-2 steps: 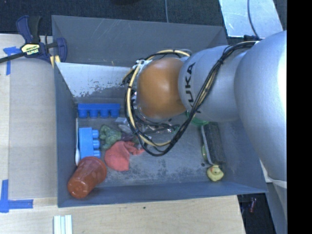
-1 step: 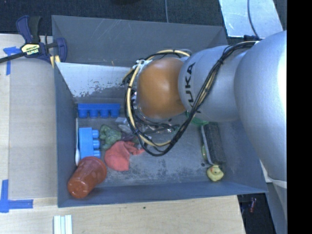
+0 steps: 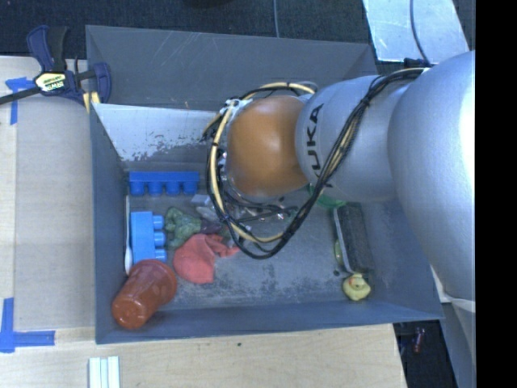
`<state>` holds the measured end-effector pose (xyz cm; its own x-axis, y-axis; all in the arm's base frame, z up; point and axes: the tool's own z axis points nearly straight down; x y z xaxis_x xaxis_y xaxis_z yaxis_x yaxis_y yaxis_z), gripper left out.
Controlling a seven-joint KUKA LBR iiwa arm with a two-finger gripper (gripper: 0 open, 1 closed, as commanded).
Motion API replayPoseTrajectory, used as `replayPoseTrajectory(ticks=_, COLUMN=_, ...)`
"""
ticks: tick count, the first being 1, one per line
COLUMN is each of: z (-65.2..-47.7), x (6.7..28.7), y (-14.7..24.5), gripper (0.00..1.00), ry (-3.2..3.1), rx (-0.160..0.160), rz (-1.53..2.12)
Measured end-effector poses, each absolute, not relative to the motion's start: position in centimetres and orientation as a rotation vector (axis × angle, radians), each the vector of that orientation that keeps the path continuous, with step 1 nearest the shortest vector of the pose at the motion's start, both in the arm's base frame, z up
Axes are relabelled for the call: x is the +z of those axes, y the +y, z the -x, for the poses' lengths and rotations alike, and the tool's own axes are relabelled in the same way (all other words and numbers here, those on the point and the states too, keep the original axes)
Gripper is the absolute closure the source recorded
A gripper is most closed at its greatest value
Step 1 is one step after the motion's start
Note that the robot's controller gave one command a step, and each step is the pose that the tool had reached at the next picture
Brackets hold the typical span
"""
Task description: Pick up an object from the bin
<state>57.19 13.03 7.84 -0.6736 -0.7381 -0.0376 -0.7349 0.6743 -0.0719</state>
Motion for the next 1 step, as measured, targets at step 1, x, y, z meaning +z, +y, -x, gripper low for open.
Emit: replayPoseTrajectory(ticks=1, z=-57.19, x=7.84, y=13.04, gripper=1.0, ry=2.816, rx=-0.078, rz=1.24)
